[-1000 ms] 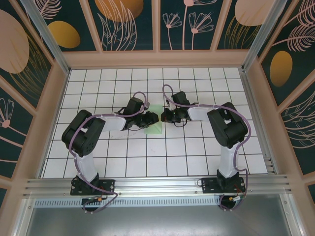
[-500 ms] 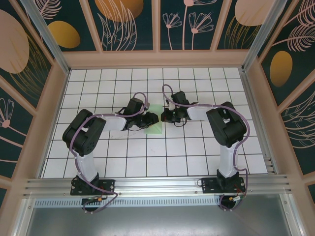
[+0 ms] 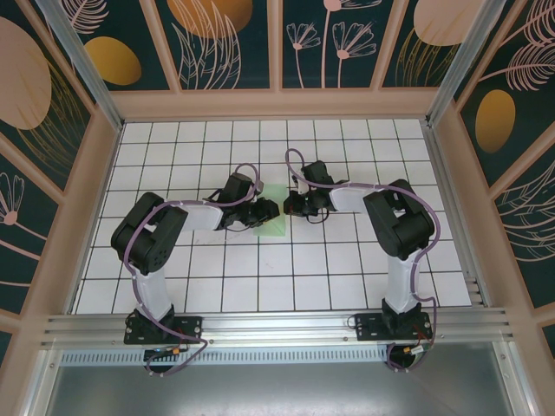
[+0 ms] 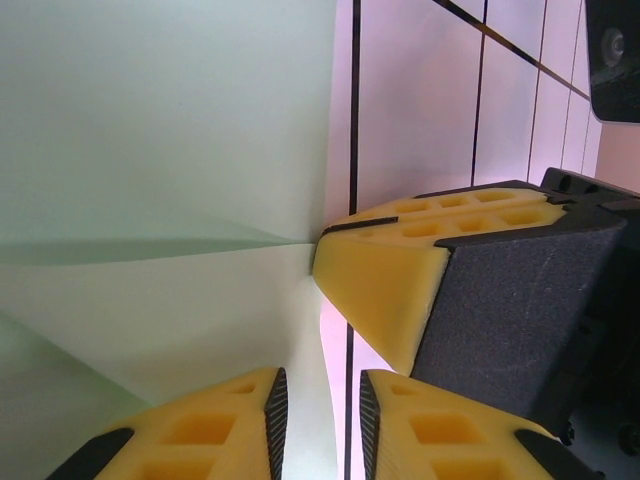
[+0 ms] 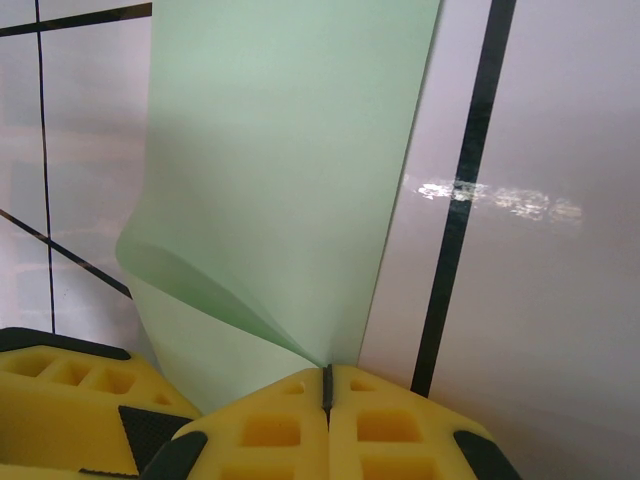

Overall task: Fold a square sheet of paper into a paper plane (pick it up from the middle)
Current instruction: Fold the triangle a second time at the center of the table.

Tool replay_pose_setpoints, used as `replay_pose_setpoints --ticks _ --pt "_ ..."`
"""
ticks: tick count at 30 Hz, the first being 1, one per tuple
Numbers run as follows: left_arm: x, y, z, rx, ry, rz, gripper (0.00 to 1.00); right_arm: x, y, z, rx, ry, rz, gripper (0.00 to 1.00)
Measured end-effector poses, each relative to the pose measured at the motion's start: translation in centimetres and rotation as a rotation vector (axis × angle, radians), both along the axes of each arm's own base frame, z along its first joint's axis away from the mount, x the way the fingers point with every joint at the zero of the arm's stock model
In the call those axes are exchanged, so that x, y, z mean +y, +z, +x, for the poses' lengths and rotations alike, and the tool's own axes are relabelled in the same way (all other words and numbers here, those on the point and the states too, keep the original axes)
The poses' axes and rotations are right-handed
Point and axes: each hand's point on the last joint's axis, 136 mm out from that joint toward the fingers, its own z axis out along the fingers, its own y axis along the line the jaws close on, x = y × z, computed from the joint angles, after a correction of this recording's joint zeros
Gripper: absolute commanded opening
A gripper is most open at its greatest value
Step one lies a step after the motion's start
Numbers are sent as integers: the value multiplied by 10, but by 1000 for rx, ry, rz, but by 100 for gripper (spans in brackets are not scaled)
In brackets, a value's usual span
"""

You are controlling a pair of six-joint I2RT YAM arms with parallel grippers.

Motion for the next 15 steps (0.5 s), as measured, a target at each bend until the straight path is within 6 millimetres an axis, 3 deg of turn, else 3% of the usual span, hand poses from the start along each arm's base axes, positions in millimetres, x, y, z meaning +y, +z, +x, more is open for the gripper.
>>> replay_pose_setpoints --ticks 15 --pt "0 0 0 -1 2 2 27 1 2 1 -5 3 9 4"
